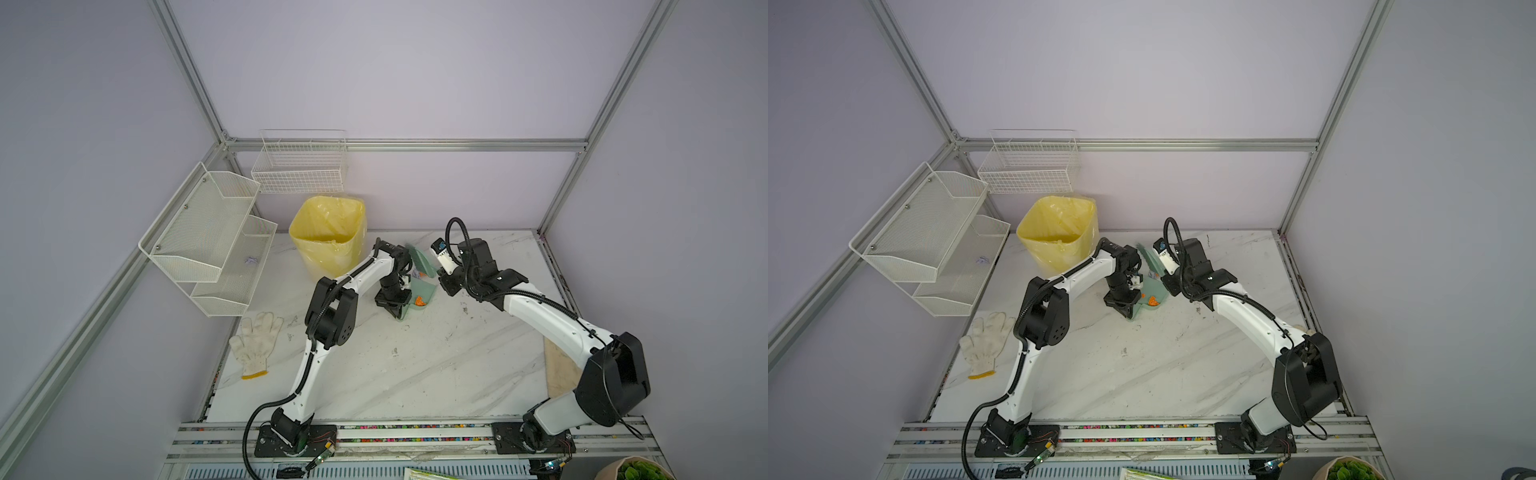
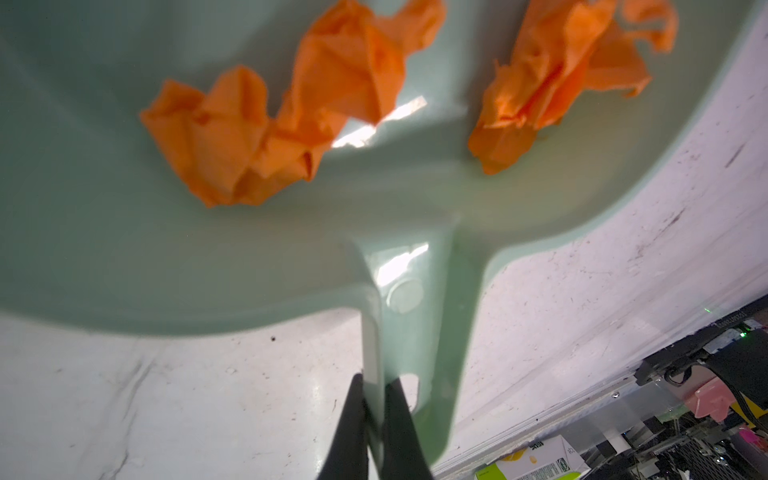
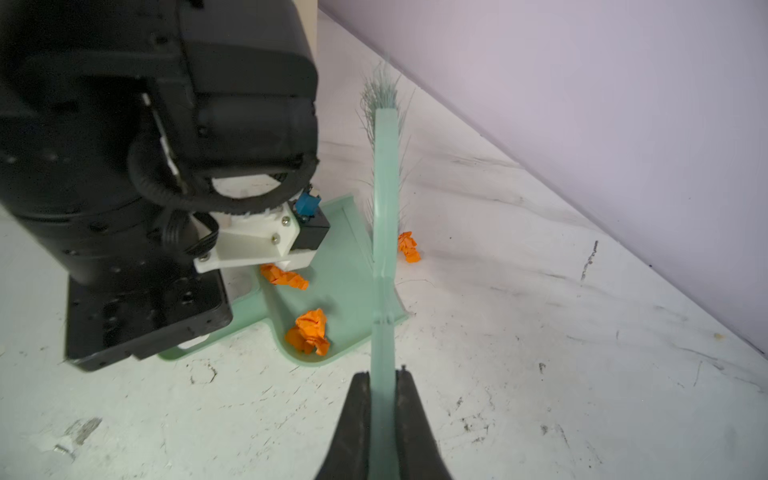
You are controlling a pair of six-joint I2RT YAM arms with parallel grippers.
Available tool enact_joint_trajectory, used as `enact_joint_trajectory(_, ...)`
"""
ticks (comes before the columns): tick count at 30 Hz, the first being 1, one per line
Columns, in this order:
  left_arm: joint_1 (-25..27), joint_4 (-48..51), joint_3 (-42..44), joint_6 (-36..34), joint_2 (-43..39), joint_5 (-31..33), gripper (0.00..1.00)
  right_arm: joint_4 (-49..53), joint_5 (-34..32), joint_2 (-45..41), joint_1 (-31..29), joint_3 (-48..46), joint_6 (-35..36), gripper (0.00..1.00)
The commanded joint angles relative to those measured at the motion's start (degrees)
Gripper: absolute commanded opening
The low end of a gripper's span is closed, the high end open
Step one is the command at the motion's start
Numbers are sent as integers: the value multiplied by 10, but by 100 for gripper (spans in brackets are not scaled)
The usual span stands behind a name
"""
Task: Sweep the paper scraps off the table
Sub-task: 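Sweep the orange and lavender scraps into the dustpan with the right brush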
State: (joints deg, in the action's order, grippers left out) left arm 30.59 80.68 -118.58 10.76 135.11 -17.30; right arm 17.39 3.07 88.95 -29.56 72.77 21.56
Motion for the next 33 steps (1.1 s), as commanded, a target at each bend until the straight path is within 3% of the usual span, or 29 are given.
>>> enact_joint_trajectory(1, -9, -2, 40, -16, -54, -10, 0, -7, -36, 52, 11, 47, 38, 0)
enact_joint_trajectory(10, -24, 2, 56, -17, -72, 3, 0, -18, -78, 196, 28, 127, 70, 0)
enact_joint_trajectory(17, -33, 22, 22, -25, -41, 11, 0, -68, -36, 171, 21, 73, 92, 0)
enact_joint_trajectory(22, -36, 36, 22, -33, -32, 3, 0, -78, -52, 151, 21, 48, 97, 0)
enact_joint_trajectory(33, -40, 36, 34, -29, -43, 8, 0, -92, -77, 174, 23, 104, 97, 0)
